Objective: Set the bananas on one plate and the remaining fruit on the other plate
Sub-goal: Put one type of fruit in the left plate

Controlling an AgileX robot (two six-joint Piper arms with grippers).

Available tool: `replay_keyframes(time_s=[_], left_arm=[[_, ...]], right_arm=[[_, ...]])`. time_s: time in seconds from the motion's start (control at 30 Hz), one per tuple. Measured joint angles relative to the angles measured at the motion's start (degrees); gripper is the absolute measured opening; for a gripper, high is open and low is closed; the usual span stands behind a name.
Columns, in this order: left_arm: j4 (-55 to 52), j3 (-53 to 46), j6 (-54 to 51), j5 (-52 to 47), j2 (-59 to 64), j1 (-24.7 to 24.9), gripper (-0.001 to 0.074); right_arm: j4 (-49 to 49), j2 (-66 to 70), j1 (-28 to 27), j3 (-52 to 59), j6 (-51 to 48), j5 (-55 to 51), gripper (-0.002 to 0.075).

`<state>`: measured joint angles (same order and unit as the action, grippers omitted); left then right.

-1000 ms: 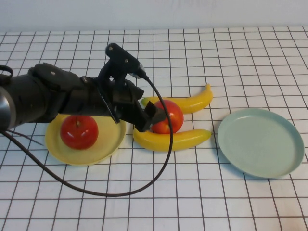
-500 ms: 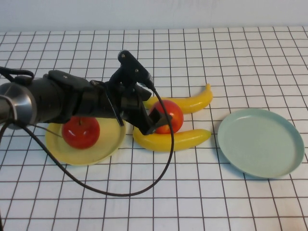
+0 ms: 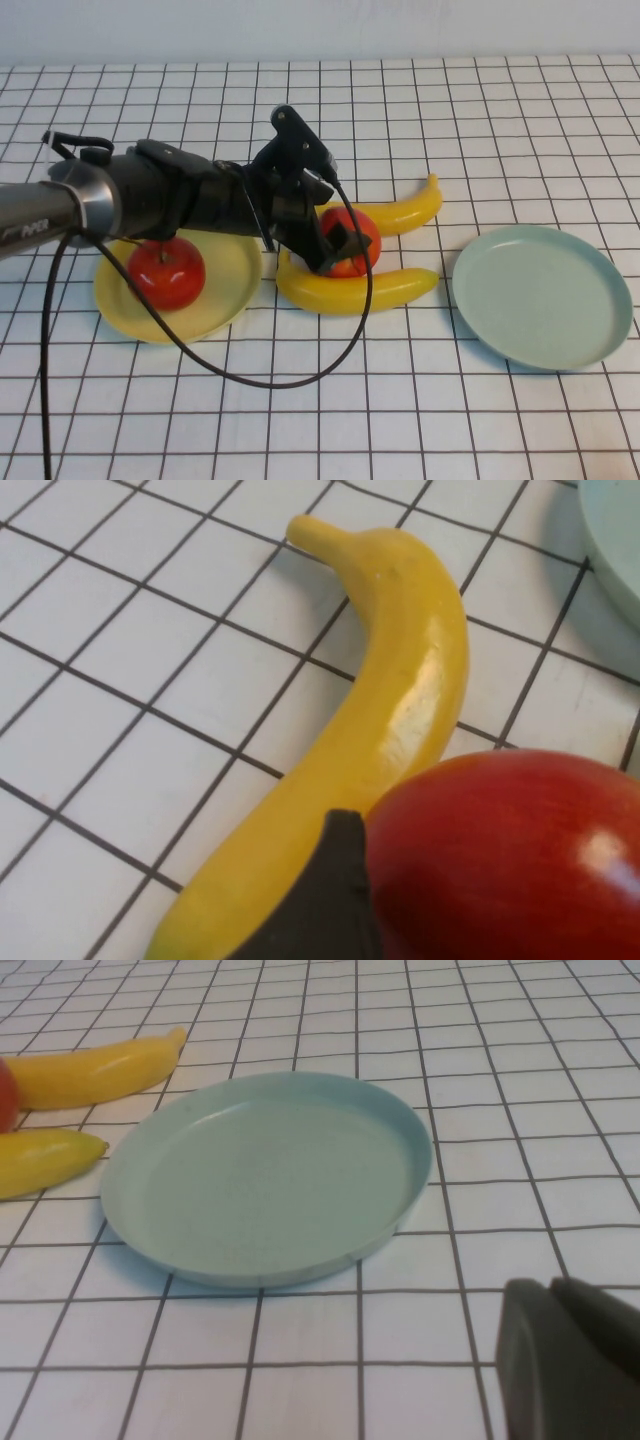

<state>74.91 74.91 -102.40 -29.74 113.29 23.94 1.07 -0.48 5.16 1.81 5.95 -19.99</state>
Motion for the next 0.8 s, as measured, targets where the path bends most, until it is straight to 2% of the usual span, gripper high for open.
replay_keyframes(time_s=[0.8], left_arm=[[1.9,1.3,0.1,-0.9,3.4,0.0,0.0668]], right_arm=[[0.0,0.0,0.0,0.0,0.0,0.0,-0.0017]])
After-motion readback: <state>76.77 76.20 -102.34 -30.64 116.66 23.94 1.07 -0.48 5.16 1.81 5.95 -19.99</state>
